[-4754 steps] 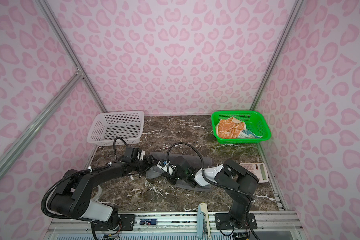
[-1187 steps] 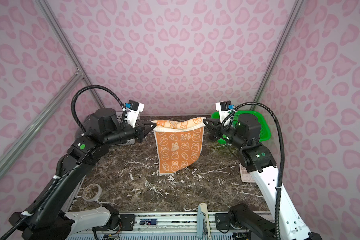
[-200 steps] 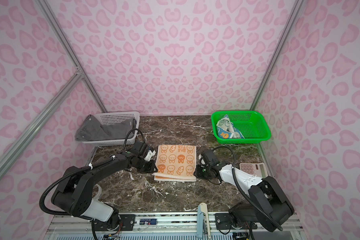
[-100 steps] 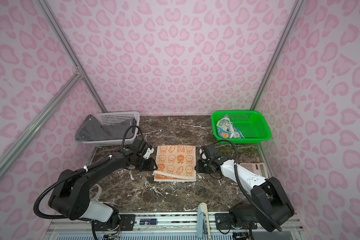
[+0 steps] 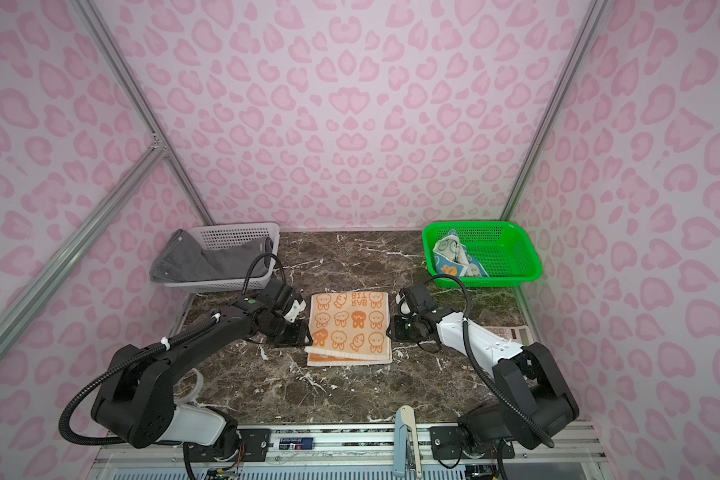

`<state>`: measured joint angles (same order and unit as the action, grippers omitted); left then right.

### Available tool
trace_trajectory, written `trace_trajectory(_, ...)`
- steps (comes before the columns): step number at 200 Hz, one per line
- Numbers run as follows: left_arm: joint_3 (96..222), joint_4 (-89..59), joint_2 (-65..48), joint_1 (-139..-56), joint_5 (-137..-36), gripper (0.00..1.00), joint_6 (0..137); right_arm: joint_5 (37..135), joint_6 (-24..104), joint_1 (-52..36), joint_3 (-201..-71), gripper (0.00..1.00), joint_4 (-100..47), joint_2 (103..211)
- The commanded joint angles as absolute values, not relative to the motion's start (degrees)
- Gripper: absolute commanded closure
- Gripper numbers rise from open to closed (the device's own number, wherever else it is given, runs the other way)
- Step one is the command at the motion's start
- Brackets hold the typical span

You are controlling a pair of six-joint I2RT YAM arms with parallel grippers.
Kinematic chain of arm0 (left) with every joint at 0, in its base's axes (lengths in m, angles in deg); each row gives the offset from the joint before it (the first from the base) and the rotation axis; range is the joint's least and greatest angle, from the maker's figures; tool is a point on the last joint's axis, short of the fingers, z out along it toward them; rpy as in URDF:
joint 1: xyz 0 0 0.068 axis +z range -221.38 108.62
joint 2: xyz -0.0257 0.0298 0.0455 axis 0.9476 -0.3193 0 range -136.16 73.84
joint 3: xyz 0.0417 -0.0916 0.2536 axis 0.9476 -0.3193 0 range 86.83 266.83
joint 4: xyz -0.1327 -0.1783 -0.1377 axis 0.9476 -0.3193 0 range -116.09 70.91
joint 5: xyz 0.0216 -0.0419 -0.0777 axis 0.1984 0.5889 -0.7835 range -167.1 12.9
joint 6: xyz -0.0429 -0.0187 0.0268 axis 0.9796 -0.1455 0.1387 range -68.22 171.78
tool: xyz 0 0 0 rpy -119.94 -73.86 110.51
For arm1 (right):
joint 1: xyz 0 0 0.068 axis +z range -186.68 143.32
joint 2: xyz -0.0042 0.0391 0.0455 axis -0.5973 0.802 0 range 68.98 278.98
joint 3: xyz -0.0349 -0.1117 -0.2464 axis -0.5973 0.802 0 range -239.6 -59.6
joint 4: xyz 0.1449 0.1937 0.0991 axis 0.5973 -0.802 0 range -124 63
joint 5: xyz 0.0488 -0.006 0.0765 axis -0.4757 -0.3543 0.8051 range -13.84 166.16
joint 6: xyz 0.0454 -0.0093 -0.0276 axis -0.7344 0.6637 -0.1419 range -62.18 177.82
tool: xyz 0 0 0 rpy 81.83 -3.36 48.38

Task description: Fold and stack the towels

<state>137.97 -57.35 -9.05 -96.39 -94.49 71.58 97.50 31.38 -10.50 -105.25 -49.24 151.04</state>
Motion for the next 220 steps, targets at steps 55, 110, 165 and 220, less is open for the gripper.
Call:
trace_trajectory(55, 134.3, -44.4, -9.8, -96.3, -96.2, 0.47, 78.1, 106.9, 29.6, -5.5, -109.2, 0.73, -38.0, 157.5)
trace_trajectory(110, 132.7, -43.9, -10.1, -96.3, -95.2, 0.48, 79.2, 116.2, 21.9, 0.8, -119.4, 1.00, -26.4, 173.5)
trace_trajectory(165, 131.4, -45.1, -6.4, -96.4, -94.2, 0.48, 79.9, 117.7, 14.7, 5.5, -127.4, 1.00, -23.2, 186.3)
trace_trajectory(220, 133.2, -47.9, -2.8, -96.4, -91.9, 0.46, 80.0, 110.3, 17.6, 5.6, -130.7, 1.00, -35.7, 189.4)
